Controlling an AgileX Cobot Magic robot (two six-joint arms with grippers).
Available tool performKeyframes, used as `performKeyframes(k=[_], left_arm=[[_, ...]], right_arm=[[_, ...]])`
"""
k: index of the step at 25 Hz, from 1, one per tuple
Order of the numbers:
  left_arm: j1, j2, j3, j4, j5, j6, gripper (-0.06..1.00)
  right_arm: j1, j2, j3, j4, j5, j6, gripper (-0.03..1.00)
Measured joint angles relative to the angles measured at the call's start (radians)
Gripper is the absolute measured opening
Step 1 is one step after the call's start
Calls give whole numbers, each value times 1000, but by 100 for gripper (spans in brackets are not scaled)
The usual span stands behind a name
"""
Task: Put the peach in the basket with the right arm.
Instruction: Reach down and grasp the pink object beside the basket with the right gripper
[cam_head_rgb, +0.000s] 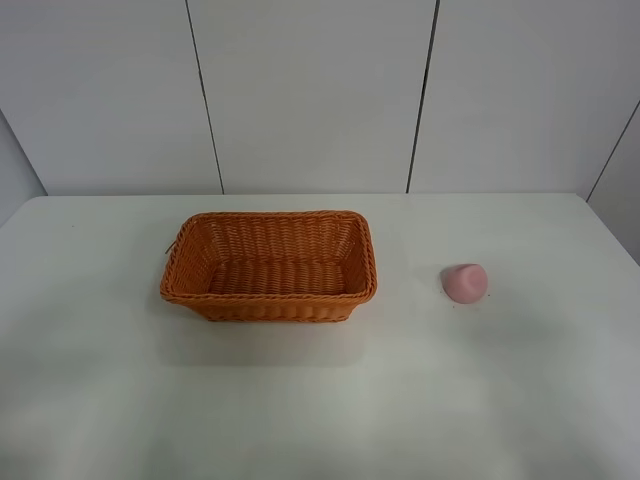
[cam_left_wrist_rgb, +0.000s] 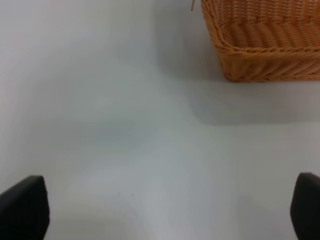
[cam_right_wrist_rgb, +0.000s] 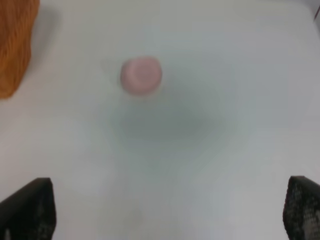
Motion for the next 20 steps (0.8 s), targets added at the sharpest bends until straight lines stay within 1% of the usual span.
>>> performKeyframes(k=[5, 8, 12, 15, 20], left_arm=[[0, 0, 0, 0, 0, 0, 99], [0, 0, 0, 0, 0, 0, 99], [0, 0, 0, 0, 0, 0, 99], [0, 0, 0, 0, 0, 0, 99], [0, 0, 0, 0, 0, 0, 99]], right_arm=[[0, 365, -94, 66, -2, 0, 70], [0, 597, -171, 78, -10, 0, 70], [0, 909, -287, 78, -74, 0, 70], [0, 1119, -414, 78, -99, 0, 70], [0, 1420, -638, 73, -97, 0, 70]])
